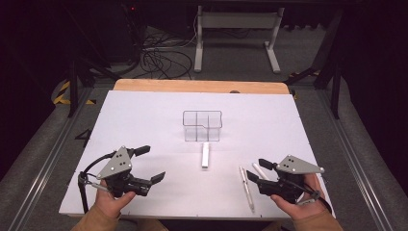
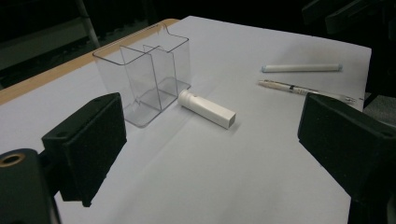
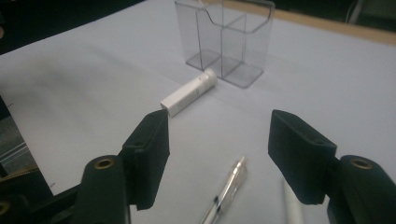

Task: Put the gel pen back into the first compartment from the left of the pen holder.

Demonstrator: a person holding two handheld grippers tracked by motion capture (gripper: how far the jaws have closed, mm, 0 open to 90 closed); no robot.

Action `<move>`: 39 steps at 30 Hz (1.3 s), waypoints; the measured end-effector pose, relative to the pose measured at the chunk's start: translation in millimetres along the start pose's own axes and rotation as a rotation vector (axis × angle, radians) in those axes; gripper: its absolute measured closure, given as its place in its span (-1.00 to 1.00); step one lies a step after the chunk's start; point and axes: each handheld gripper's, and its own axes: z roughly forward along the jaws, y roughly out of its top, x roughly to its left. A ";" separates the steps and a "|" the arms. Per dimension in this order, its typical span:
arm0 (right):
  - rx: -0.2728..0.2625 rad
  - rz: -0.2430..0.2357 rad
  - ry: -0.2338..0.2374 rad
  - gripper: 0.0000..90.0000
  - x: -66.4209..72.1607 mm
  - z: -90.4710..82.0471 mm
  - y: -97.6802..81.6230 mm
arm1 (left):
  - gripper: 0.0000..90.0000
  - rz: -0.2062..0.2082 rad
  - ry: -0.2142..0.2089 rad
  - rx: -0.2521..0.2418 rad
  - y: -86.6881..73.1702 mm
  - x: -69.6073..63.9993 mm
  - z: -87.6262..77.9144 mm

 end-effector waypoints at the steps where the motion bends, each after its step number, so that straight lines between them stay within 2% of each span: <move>1: 0.011 0.002 0.001 -0.08 0.1 -0.1 0.1 | -0.80 0.001 0.000 -0.001 0.0 0.2 -0.1; 6: 0.068 0.034 -0.004 -0.06 0.4 1.0 0.5 | -0.80 0.004 0.002 0.001 0.1 0.3 -0.6; 15: 0.172 0.125 -0.007 0.05 1.3 5.4 2.2 | -0.80 0.000 0.002 0.005 -0.6 0.2 -1.1; 18: 0.202 0.137 -0.015 0.06 1.5 8.1 3.0 | -0.80 0.002 0.004 0.004 -0.6 0.2 -1.4; 27: 0.224 0.146 -0.017 0.07 2.7 13.4 4.9 | -0.80 0.001 0.005 0.005 -0.9 0.0 -2.2; 32: 0.273 0.214 -0.033 0.13 4.0 15.9 6.6 | -0.80 0.006 0.005 0.002 -1.0 0.8 -2.7; 36: 0.330 0.285 -0.053 0.18 4.6 18.5 7.5 | -0.80 0.002 0.005 0.004 -1.4 0.3 -3.0; 39: 0.368 0.321 -0.059 0.19 4.3 21.5 7.3 | -0.80 0.001 0.006 0.006 -1.8 0.2 -3.7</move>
